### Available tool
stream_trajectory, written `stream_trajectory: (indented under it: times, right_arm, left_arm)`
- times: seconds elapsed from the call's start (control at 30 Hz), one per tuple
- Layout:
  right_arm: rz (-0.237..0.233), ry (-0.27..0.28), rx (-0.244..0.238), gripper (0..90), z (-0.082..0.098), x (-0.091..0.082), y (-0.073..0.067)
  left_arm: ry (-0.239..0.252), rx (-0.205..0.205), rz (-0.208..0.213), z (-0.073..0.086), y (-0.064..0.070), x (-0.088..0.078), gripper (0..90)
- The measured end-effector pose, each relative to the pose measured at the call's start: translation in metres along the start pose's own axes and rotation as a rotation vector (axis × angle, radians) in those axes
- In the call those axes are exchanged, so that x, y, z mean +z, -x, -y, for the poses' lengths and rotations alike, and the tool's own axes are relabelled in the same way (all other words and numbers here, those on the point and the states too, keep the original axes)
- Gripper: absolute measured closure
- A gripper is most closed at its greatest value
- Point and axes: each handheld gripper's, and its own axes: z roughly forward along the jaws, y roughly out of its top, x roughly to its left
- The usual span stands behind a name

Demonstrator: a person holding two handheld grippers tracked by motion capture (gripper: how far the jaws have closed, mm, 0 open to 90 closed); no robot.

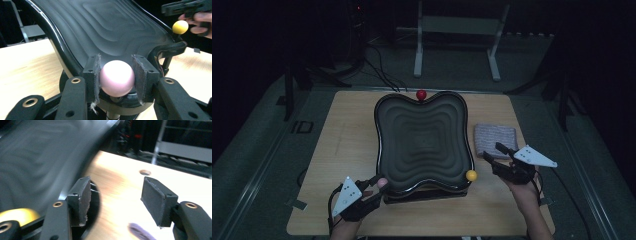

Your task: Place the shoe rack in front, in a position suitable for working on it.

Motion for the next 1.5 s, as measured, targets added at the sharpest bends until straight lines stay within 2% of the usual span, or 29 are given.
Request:
stream_trajectory:
  times: [0.17,0.3,0.37,0.43,0.5,0.57,0.8,0.97,1.2,1.37,1.43,1.5]
  right_arm:
    - [0.056,-0.039,0.040,33.7,0.006,0.023,0.025]
    - [0.119,-0.060,0.079,33.8,0.012,0.039,0.046]
    - [0.121,-0.078,0.106,34.4,0.014,0.045,0.055]
    - [0.125,-0.089,0.111,34.4,0.016,0.048,0.059]
    - [0.142,-0.108,0.133,33.3,0.021,0.056,0.069]
    - [0.147,-0.125,0.144,33.4,0.026,0.060,0.074]
    - [0.203,-0.177,0.151,33.5,0.039,0.076,0.084]
    - [0.226,-0.190,0.170,33.3,0.039,0.086,0.090]
    - [0.273,-0.218,0.194,28.6,0.035,0.105,0.099]
    - [0.320,-0.275,0.187,21.0,0.041,0.124,0.102]
    - [0.331,-0.304,0.195,19.3,0.045,0.131,0.104]
    - [0.346,-0.333,0.184,18.3,0.048,0.138,0.104]
  left_arm:
    - [-0.002,-0.001,0.002,0.000,0.001,0.000,60.1]
    - [-0.002,0.006,0.001,0.000,0.004,-0.001,60.1]
    - [-0.005,0.002,0.006,0.000,0.006,-0.001,60.0]
    - [-0.005,0.002,0.006,0.000,0.006,-0.001,60.0]
    - [-0.011,0.003,0.041,-0.001,0.010,-0.002,59.9]
    - [-0.017,0.006,0.051,-0.001,0.013,-0.003,59.9]
    - [-0.017,0.013,0.088,0.000,0.023,-0.005,59.9]
    - [-0.016,0.010,0.124,0.000,0.027,-0.004,59.9]
    - [-0.027,0.013,0.139,-0.002,0.031,-0.001,59.9]
    - [-0.027,0.010,0.146,-0.002,0.035,0.000,59.9]
    - [-0.026,0.016,0.153,-0.002,0.037,0.001,60.0]
    - [-0.024,0.019,0.159,-0.002,0.038,0.003,60.0]
